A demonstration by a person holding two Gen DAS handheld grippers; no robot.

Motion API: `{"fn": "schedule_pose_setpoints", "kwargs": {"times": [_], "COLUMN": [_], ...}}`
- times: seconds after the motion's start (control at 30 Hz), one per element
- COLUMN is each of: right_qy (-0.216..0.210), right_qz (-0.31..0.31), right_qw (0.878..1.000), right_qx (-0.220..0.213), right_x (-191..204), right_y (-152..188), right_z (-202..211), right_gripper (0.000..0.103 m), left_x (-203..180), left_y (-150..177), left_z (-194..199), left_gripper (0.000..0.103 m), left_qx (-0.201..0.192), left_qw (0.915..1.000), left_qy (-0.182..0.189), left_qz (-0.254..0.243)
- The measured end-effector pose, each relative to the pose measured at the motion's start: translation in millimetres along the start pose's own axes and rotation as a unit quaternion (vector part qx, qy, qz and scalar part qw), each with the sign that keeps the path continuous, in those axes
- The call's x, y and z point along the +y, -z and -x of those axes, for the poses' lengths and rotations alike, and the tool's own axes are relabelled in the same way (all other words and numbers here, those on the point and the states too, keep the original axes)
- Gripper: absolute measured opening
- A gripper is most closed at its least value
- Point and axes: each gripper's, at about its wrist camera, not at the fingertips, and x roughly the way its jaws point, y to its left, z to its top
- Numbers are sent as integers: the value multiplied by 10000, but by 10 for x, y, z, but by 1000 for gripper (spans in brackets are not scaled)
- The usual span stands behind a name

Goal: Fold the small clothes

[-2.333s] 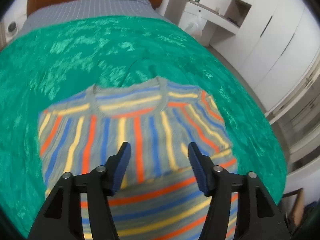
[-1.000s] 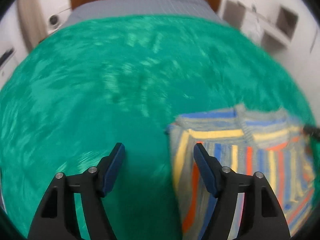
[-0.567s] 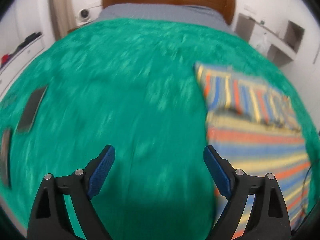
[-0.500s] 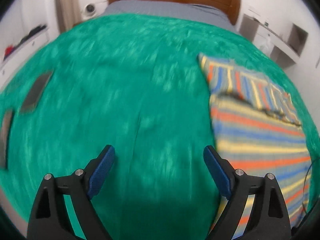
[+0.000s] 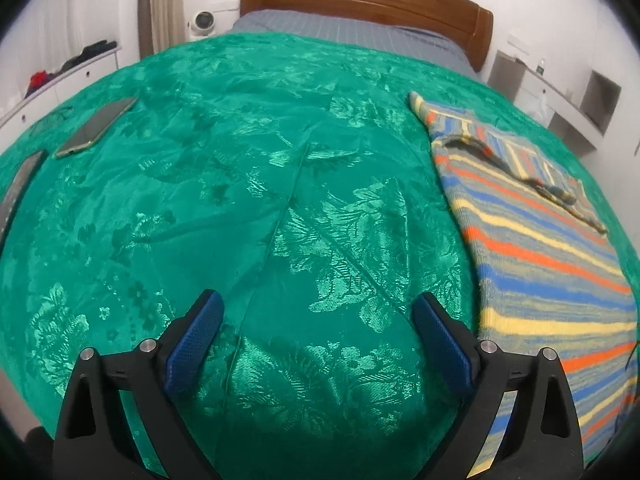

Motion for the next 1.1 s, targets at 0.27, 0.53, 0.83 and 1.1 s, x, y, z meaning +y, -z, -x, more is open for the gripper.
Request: {"fn": "schedule_pose_setpoints", "kwargs": {"times": [0.27, 0.53, 0.83, 1.1], "right_qy": [85, 132, 121, -310], "right_qz": [-198, -561, -347, -207], "right_qw": [9997, 9983, 9993, 9992], "right_qx": [-82, -20, -34, 120], "right_x": [-71, -213, -126, -106], "right_y": [-12, 1, 14, -109], "right_z": [-32, -62, -50, 166], "right_gripper": [82, 82, 82, 82], "left_x": [-29, -64, -69, 70], "left_y": [70, 108, 114, 76], "left_z": [-30, -35, -31, 243], "left_gripper": [100, 102, 102, 101], "left_qx": [-57, -82, -81, 245], "left_qw": [10000, 9999, 9999, 9987], "left_qy": [2, -46, -55, 329], "left_qz": [-59, -114, -118, 287]}}
